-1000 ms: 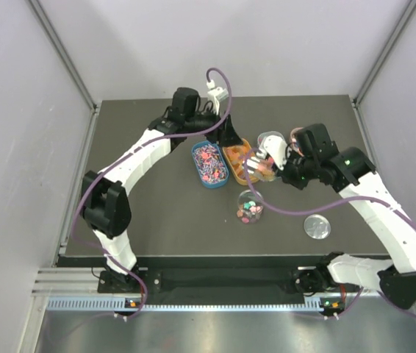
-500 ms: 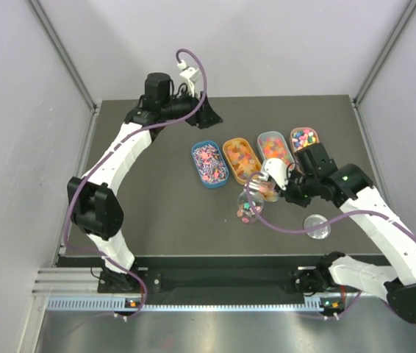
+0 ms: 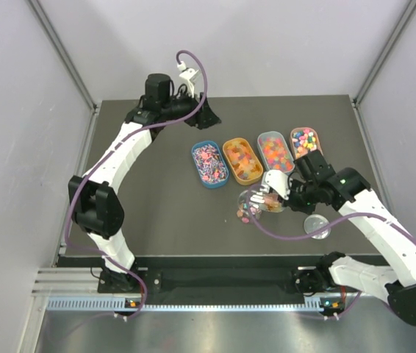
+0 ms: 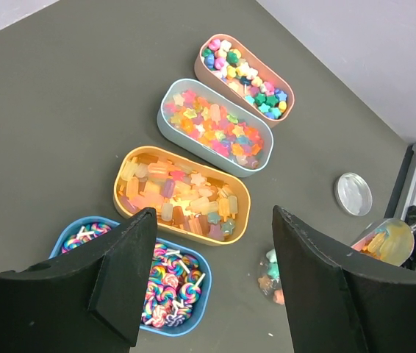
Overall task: Pack the candies
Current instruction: Place the fake candies in the packing bottle.
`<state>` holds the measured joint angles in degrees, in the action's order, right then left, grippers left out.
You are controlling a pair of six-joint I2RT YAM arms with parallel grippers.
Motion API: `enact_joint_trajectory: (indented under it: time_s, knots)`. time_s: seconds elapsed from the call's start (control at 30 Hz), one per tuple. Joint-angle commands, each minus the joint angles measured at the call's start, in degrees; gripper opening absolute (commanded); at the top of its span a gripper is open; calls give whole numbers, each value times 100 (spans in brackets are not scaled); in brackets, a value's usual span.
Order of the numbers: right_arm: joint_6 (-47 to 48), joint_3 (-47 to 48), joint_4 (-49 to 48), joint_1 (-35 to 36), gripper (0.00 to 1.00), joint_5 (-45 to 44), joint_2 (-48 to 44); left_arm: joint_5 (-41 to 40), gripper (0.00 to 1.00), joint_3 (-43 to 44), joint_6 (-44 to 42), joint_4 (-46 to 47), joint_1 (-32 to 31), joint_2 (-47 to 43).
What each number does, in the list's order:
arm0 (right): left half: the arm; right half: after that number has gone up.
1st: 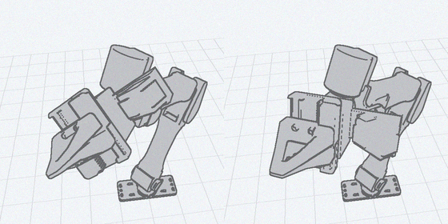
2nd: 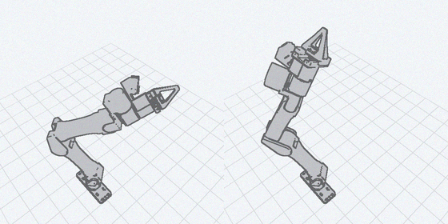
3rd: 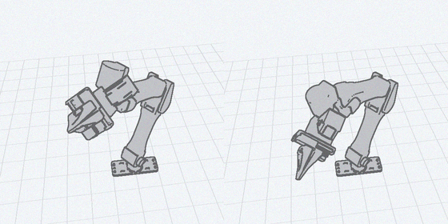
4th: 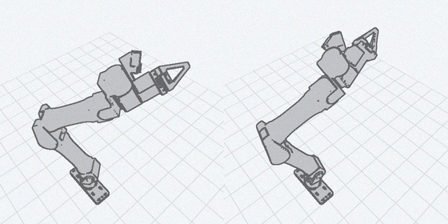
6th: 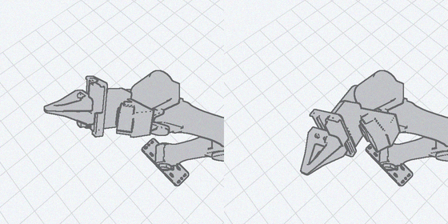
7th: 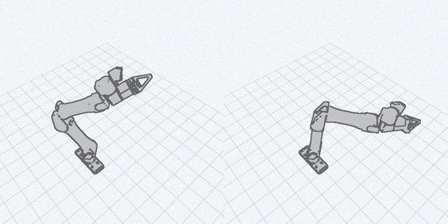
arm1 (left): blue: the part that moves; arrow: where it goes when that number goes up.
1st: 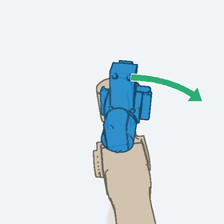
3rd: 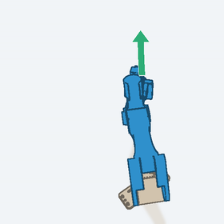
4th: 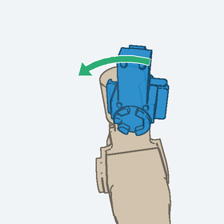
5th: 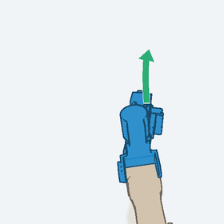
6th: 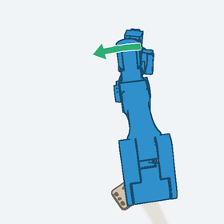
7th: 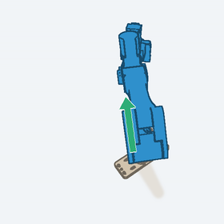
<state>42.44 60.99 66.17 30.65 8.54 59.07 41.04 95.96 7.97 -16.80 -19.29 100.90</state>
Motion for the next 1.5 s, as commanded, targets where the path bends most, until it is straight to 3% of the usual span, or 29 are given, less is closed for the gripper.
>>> enact_joint_trajectory:
  time_s: [0.0,0.5,1.47]
  knots:
    - [239,132,141,55,0,-115,113,-8,69,-25,-129,124,4,-27]
    - [450,1301,950,221,0,-800,975,89,69,-227,-76,212,57,-53]
    - [221,1934,1838,951,0,-1794,1643,1,69,-359,-128,274,215,44]
